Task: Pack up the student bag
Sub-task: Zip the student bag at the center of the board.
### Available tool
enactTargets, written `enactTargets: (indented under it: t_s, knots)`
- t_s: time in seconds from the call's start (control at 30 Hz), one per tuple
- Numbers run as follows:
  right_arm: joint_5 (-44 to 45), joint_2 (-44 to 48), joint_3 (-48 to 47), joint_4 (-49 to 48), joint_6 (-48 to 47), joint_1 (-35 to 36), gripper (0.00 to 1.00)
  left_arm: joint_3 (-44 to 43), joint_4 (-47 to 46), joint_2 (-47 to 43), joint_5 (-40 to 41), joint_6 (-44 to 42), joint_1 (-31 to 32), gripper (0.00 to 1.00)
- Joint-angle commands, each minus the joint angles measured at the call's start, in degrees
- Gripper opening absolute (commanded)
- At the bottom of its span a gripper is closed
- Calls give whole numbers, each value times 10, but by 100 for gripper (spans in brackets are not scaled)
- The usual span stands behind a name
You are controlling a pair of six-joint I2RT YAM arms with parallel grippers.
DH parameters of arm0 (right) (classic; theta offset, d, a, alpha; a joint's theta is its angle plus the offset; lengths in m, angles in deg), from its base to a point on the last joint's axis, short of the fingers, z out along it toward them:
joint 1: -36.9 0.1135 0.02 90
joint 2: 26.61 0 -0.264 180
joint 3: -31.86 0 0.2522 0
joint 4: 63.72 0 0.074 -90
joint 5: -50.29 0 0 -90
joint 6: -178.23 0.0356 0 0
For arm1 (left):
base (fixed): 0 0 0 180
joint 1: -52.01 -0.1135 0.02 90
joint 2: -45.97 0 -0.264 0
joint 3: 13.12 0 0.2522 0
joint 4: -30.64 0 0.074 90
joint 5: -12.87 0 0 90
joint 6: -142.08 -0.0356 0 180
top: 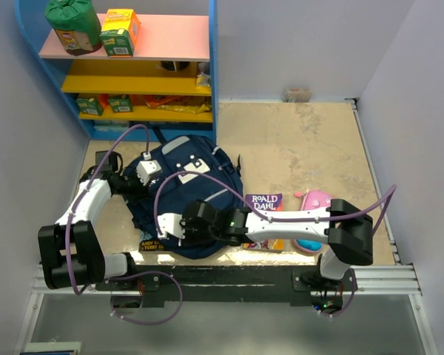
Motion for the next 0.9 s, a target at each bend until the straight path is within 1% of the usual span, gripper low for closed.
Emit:
enactTargets:
  t_s: [0.0,0.13,0.27,0.3,0.33,0.43,0.5,0.53,0.57,0.6,0.63,0.7,0.8,0.87]
  knots:
    - [57,56,28,48,82,3,0,-18,-5,3,4,-6,-12,0]
    - [71,88,52,63,152,14,0,-24,-1,3,3,-7,-13,0]
    - [87,73,54,102,203,40,0,-32,9,3,2,-11,-13,0]
    - [97,68,53,108,221,47,0,-34,12,3,2,-12,-13,0]
    - [104,64,52,111,253,48,2,-37,15,2,1,-13,-13,0]
    - [110,74,55,101,300,51,10,-43,24,-2,0,-15,-13,0]
    - [110,92,56,94,311,51,15,-45,26,-8,1,-16,-13,0]
    - [104,93,51,99,320,51,27,-46,28,-9,1,-17,-13,0]
    - [105,96,46,112,321,50,32,-47,31,-12,2,-18,-13,0]
    - [107,97,35,120,322,50,41,-48,32,-13,2,-18,-14,0]
    - [110,98,30,128,325,51,47,-47,33,-14,3,-20,-13,0]
    - [116,100,15,146,328,51,54,-48,33,-15,4,-20,-13,0]
    - [125,112,0,143,332,48,56,-47,32,-15,1,-20,-14,0]
    - [118,116,-12,137,333,34,56,-44,32,-15,-2,-19,-14,0]
